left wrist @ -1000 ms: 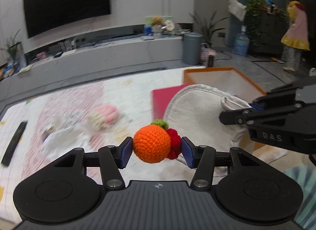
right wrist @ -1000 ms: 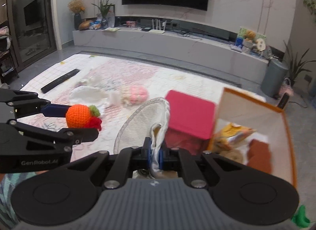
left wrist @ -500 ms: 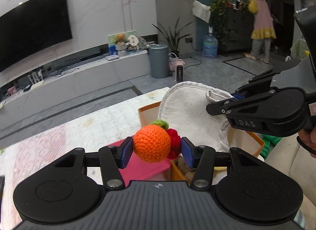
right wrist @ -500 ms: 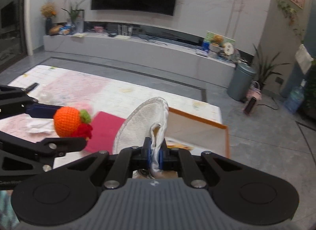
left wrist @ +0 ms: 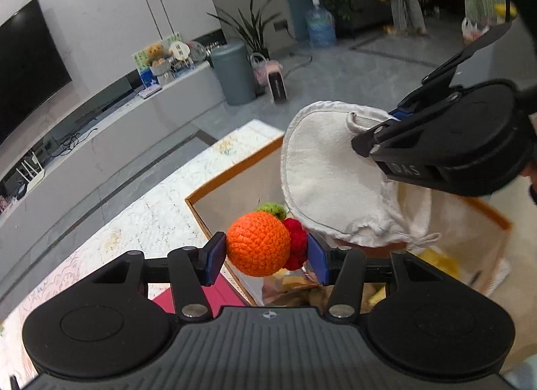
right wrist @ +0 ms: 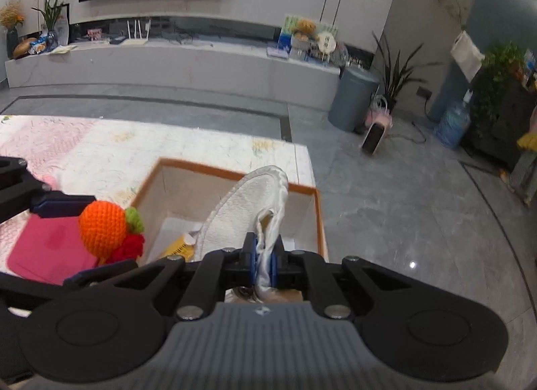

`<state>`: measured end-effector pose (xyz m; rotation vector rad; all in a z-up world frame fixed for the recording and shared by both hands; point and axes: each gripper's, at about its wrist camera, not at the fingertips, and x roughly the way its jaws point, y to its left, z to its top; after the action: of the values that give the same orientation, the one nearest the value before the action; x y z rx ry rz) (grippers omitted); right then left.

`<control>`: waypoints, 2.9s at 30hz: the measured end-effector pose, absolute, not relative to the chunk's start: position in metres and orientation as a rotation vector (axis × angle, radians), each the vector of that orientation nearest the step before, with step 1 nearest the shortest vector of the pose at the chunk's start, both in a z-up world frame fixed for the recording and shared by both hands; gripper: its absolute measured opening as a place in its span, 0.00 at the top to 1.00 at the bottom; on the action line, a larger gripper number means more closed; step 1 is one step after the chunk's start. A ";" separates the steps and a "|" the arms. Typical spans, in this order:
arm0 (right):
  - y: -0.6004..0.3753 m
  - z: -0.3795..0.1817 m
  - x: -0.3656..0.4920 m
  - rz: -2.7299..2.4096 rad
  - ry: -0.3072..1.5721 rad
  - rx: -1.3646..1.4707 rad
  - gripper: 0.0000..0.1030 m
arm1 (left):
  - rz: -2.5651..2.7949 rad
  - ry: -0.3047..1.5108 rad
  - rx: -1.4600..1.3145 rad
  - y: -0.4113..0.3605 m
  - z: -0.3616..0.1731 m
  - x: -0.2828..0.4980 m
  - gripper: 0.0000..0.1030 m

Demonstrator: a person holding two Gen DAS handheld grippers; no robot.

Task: Organize soft objects
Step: 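Carry the crocheted fruit and cloth pad into the orange shoebox and release both, then move both tools back over the white tissue and crocheted pouch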

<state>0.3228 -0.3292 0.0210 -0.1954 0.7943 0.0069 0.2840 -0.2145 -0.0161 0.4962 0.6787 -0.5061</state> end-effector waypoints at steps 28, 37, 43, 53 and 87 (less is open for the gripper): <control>-0.320 -0.066 0.373 0.121 0.944 -0.377 0.68 | -0.519 0.725 0.778 -0.243 -0.081 0.320 0.31; -0.320 -0.046 0.359 0.104 0.914 -0.318 0.42 | -0.557 0.679 0.667 -0.226 -0.052 0.307 0.24; -0.317 -0.030 0.345 0.091 0.905 -0.279 0.41 | -0.541 0.648 0.587 -0.206 -0.025 0.285 0.24; -0.287 -0.003 0.294 0.161 0.889 -0.220 0.40 | -0.489 0.580 0.491 -0.163 0.024 0.230 0.25; -0.047 -0.068 0.170 0.401 0.705 -0.064 0.40 | 0.008 0.634 0.002 0.119 -0.023 0.129 0.25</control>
<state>0.1698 -0.0472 -0.0678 -0.0636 0.7053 0.4010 0.1290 0.1192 -0.0225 0.0020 0.6341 0.0085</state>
